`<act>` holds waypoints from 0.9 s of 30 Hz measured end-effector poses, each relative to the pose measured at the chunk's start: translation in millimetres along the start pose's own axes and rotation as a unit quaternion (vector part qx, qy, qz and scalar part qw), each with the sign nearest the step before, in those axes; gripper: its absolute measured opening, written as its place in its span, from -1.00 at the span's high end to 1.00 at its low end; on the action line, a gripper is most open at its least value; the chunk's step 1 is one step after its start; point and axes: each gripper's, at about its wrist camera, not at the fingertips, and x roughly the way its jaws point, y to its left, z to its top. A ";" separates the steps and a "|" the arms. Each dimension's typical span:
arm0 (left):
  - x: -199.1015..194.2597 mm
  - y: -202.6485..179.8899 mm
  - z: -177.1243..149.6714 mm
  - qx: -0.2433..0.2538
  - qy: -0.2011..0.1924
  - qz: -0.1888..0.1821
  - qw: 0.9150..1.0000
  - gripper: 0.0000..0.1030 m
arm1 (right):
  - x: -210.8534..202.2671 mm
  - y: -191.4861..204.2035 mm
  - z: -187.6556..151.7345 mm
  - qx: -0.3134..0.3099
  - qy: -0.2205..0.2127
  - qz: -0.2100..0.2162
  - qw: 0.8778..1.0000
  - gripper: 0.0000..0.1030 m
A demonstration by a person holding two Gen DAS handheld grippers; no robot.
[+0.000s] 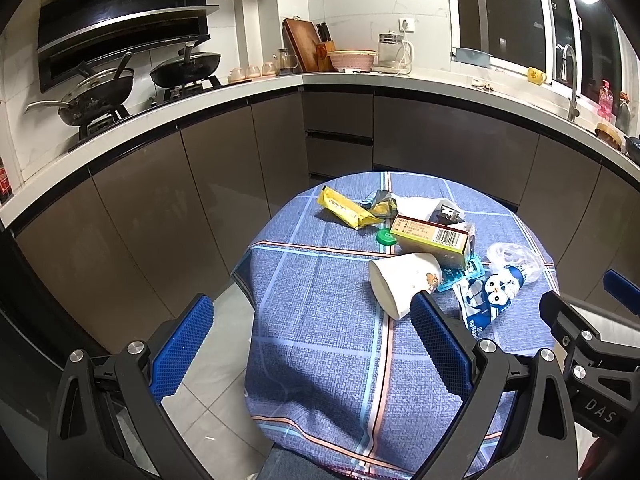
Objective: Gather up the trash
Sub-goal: 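Grasp the white paper cup with the left tool while the right tool grasps the penguin snack bag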
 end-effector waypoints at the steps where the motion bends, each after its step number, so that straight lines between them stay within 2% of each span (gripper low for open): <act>1: 2.3 -0.2 0.3 0.001 0.002 0.000 1.000 -0.84 | 2.2 -0.4 -0.4 0.001 0.002 0.000 1.000 -0.94; 5: 13.5 0.7 1.7 0.002 0.006 -0.002 1.000 -0.84 | 13.5 -4.3 -2.7 0.003 0.013 0.005 1.000 -0.94; 9: 30.0 5.2 4.4 -0.001 0.019 -0.014 1.000 -0.84 | 35.8 -9.6 -10.8 -0.001 0.041 0.007 0.999 -0.94; 15: 63.3 5.0 9.5 0.013 0.047 -0.075 0.996 -0.84 | 81.5 -19.0 -24.5 0.024 0.100 0.020 0.994 -0.94; 20: 100.7 -6.6 12.6 0.033 0.084 -0.133 0.987 -0.83 | 111.3 -24.5 -30.5 0.048 0.131 0.039 0.989 -0.94; 24: 136.9 -13.6 11.2 0.025 0.133 -0.176 0.975 -0.81 | 138.3 -31.8 -29.9 0.089 0.150 0.054 0.983 -0.94; 25: 148.4 -15.3 10.2 0.018 0.148 -0.187 0.971 -0.78 | 143.1 -34.8 -29.8 0.102 0.156 0.058 0.981 -0.94; 27: 167.7 -18.4 8.7 0.010 0.174 -0.205 0.963 -0.59 | 155.1 -42.3 -30.1 0.141 0.166 0.073 0.973 -0.94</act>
